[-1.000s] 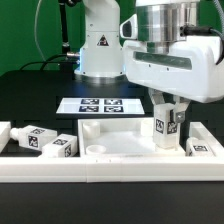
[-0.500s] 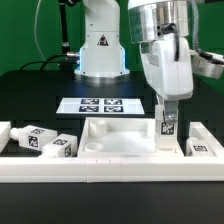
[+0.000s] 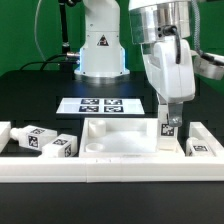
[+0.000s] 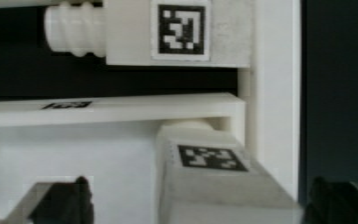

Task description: Assemble one leg

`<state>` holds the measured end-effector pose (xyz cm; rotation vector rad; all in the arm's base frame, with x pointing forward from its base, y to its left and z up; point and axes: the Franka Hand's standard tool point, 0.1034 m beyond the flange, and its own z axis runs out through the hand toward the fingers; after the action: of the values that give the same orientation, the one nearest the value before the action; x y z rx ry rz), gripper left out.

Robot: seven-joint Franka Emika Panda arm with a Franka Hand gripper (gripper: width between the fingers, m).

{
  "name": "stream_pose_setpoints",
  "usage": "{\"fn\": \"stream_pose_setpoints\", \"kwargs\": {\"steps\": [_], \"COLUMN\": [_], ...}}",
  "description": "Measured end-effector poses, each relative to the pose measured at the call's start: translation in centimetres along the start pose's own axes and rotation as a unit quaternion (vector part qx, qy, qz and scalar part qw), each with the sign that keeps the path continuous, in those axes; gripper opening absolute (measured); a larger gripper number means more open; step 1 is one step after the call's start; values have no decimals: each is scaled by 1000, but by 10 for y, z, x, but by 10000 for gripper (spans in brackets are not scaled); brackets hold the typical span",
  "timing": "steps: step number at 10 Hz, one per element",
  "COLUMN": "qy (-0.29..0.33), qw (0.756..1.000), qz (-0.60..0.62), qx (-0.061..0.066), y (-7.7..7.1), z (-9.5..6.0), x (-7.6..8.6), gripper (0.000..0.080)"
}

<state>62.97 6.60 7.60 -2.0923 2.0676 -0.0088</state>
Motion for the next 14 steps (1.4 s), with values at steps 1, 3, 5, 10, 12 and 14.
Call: {"fn": "stream_pose_setpoints", "kwargs": {"steps": [1, 3, 5, 10, 12, 14], "qy": [0, 0, 18, 30, 31, 30], "qw": [999, 994, 973, 871, 831, 813], "qz": [-41, -107, -230, -490, -554, -580], "qx": [0, -1, -14, -34, -39, -39], "y": [0, 0, 2, -8, -8, -8], "z": [1, 1, 3, -2, -2, -2], "x": [0, 0, 2, 5, 4, 4], "gripper": [642, 648, 649, 649, 649, 649]}}
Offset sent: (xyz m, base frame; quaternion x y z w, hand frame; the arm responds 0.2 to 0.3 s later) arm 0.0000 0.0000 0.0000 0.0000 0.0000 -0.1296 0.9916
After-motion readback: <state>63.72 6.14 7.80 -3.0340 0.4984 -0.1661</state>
